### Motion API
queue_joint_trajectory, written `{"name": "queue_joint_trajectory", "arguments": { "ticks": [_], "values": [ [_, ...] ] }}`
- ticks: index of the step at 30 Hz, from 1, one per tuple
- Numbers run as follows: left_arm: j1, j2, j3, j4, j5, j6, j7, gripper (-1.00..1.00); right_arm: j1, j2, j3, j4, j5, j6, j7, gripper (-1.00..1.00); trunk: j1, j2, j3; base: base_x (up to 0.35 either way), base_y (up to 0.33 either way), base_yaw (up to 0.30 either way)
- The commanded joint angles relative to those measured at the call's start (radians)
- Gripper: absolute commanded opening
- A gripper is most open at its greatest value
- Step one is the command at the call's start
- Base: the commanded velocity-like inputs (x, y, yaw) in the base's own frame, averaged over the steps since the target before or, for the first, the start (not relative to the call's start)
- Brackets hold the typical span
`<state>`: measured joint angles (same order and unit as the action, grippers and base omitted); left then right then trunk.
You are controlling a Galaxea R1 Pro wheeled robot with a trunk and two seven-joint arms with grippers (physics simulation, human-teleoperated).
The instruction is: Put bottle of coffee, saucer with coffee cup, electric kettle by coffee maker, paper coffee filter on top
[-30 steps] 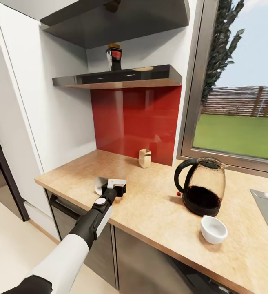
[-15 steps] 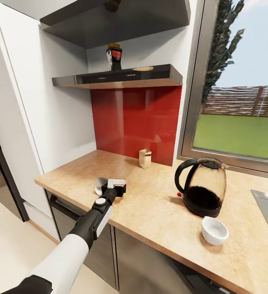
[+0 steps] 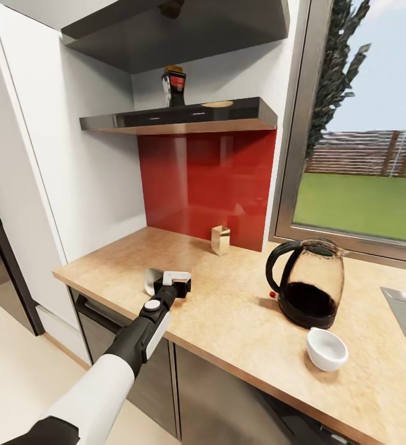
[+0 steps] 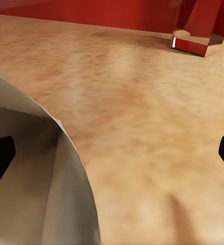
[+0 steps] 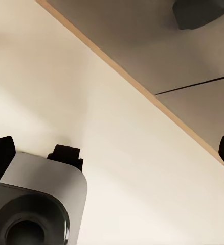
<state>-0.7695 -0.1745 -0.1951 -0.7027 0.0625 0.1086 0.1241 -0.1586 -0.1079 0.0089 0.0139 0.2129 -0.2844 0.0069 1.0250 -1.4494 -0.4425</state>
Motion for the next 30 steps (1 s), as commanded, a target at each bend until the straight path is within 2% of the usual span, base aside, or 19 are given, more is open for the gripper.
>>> {"name": "queue_joint_trajectory", "arguments": {
  "ticks": [1, 21, 30],
  "values": [
    [-0.001, 0.000, -0.003, -0.001, 0.007, 0.005, 0.006, 1.00, -0.001, 0.000, 0.000, 0.001, 0.003, -0.004, 0.001, 1.00, 0.000, -0.001, -0.001, 0.000, 0.002, 0.000],
    [-0.001, 0.000, -0.002, 0.008, 0.005, 0.005, 0.005, 1.00, -0.001, -0.001, 0.000, 0.001, 0.003, -0.004, 0.001, 1.00, 0.000, -0.001, -0.001, 0.010, 0.000, 0.000],
    [-0.001, 0.000, -0.003, 0.025, 0.006, -0.027, 0.005, 1.00, -0.001, -0.001, 0.000, 0.001, 0.003, -0.004, 0.001, 1.00, 0.000, -0.001, -0.001, 0.001, 0.000, 0.000]
  ]
}}
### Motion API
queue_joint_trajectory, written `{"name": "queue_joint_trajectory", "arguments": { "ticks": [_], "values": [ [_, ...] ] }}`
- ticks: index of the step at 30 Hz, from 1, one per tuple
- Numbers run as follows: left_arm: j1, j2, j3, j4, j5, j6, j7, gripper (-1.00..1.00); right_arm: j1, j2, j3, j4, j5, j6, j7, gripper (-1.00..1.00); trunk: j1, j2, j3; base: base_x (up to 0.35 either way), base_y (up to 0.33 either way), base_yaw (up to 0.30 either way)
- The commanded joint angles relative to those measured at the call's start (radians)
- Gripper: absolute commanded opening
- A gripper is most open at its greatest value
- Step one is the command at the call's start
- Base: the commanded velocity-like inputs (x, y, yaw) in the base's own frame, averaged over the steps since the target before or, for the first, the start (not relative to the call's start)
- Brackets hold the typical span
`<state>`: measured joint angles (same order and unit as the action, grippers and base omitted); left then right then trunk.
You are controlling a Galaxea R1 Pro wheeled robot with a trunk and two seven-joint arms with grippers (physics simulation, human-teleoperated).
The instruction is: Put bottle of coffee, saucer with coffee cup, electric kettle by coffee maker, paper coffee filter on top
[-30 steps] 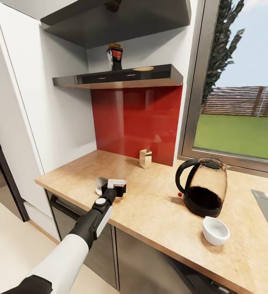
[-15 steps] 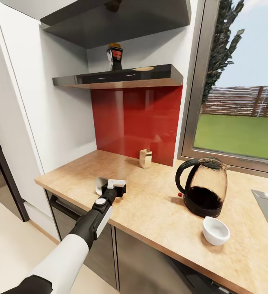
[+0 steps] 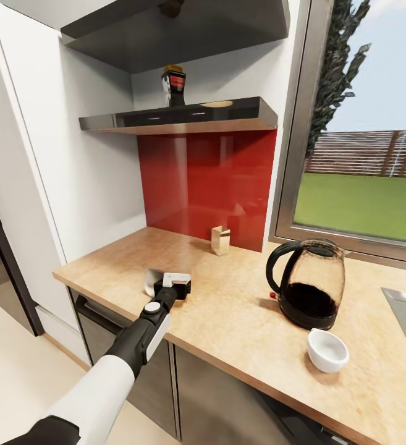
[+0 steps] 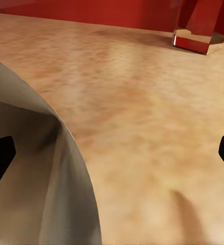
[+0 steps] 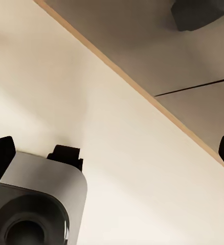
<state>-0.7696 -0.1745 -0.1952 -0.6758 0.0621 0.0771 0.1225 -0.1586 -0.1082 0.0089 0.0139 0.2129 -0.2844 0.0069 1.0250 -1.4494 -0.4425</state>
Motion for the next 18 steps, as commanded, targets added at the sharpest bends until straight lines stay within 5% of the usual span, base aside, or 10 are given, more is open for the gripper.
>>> {"name": "queue_joint_trajectory", "arguments": {
  "ticks": [1, 18],
  "values": [
    [-0.001, 0.000, -0.003, -0.001, 0.007, 0.004, 0.006, 1.00, -0.001, 0.000, 0.000, 0.001, 0.003, -0.004, 0.001, 1.00, 0.000, -0.001, -0.001, 0.000, 0.000, 0.000],
    [-0.001, 0.000, -0.003, -0.001, 0.006, 0.003, 0.006, 1.00, -0.001, 0.000, 0.000, 0.001, 0.003, -0.004, 0.001, 1.00, 0.000, -0.001, -0.001, 0.031, 0.000, 0.000]
  ]
}}
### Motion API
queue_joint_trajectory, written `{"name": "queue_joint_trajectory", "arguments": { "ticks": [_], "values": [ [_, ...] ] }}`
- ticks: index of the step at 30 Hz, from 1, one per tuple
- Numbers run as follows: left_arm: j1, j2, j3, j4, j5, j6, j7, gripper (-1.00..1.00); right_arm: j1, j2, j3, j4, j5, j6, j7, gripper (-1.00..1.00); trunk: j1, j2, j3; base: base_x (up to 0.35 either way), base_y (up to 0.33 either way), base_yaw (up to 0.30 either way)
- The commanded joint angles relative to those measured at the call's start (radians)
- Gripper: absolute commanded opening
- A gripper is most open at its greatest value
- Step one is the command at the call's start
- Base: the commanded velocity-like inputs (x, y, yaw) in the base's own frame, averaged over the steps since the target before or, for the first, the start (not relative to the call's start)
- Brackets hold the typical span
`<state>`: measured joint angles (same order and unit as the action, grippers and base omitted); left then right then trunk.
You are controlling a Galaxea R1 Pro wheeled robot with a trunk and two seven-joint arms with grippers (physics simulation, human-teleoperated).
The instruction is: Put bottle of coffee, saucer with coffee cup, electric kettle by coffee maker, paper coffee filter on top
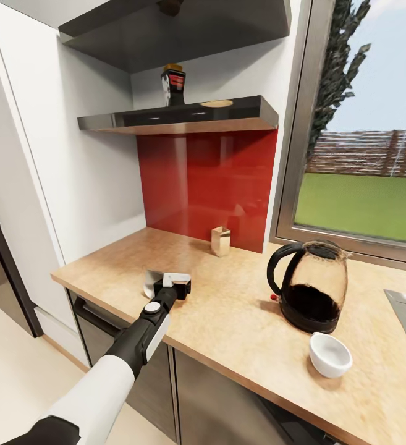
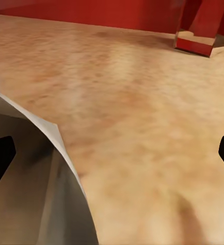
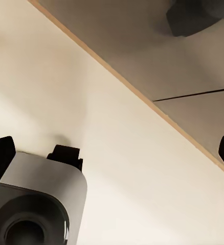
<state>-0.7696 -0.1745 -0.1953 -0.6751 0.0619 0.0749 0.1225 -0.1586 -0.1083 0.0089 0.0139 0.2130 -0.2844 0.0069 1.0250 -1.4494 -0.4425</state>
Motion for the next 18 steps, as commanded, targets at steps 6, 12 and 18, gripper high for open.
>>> {"name": "queue_joint_trajectory", "arguments": {
  "ticks": [6, 12, 18],
  "values": [
    [-0.001, 0.000, -0.003, -0.001, 0.006, 0.005, 0.006, 1.00, -0.001, -0.001, 0.000, 0.001, 0.003, -0.004, 0.001, 1.00, 0.000, -0.001, -0.001, 0.001, 0.000, 0.000],
    [-0.001, 0.000, -0.003, -0.001, 0.007, 0.005, 0.006, 1.00, -0.001, 0.000, 0.000, 0.001, 0.003, -0.004, 0.001, 1.00, 0.000, -0.001, -0.001, 0.029, 0.000, 0.000],
    [-0.001, 0.000, -0.003, -0.001, 0.006, 0.005, 0.006, 1.00, -0.001, 0.000, 0.000, 0.001, 0.003, -0.004, 0.001, 1.00, 0.000, -0.001, -0.001, 0.002, 0.000, 0.000]
  ]
}}
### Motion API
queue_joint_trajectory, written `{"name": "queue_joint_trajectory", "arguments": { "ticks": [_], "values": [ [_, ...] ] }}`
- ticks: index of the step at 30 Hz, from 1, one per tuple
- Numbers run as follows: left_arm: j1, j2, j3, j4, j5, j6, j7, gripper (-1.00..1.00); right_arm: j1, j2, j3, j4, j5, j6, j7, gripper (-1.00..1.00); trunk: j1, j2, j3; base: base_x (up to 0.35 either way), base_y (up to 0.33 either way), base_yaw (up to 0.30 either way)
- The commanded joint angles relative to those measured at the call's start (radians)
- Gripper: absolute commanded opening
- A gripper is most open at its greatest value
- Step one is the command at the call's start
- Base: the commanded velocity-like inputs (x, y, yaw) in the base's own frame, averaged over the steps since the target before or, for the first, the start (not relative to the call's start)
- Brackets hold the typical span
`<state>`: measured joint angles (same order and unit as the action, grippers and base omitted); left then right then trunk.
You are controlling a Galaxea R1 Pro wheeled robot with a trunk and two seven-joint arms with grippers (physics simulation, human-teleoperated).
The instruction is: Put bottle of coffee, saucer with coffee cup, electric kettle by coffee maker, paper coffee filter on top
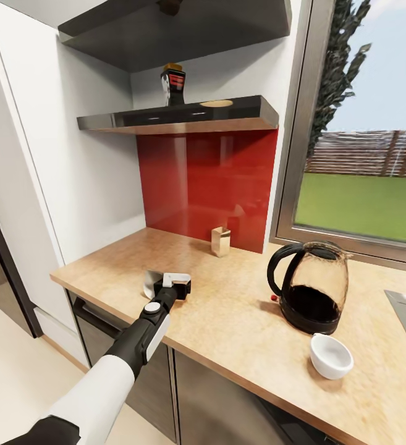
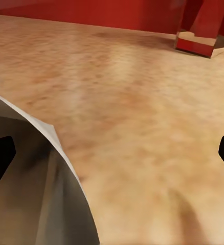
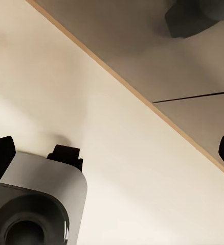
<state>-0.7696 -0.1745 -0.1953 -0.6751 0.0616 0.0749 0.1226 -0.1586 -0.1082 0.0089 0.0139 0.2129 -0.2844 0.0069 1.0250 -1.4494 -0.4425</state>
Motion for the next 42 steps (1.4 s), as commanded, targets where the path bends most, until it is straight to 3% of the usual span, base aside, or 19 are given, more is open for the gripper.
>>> {"name": "queue_joint_trajectory", "arguments": {
  "ticks": [1, 12, 13, 42],
  "values": [
    [0.000, 0.000, -0.003, -0.001, 0.007, 0.005, 0.006, 1.00, -0.001, 0.000, 0.000, 0.001, 0.003, -0.004, 0.001, 1.00, 0.000, -0.001, -0.001, 0.000, 0.000, 0.000],
    [0.000, 0.000, -0.003, -0.001, 0.007, 0.005, 0.006, 1.00, -0.001, 0.000, 0.000, 0.001, 0.003, -0.004, 0.001, 1.00, 0.000, -0.001, -0.001, 0.000, 0.000, 0.000],
    [0.000, 0.000, -0.004, -0.001, 0.007, 0.005, 0.006, -1.00, -0.001, 0.000, 0.000, 0.001, 0.003, -0.004, 0.001, 1.00, 0.000, -0.001, -0.001, 0.000, 0.000, 0.000],
    [0.000, 0.000, -0.004, -0.003, 0.006, 0.005, 0.006, -1.00, -0.001, -0.001, 0.000, 0.001, 0.003, -0.004, 0.001, 1.00, -0.004, 0.006, 0.002, 0.000, 0.000, 0.000]
  ]
}}
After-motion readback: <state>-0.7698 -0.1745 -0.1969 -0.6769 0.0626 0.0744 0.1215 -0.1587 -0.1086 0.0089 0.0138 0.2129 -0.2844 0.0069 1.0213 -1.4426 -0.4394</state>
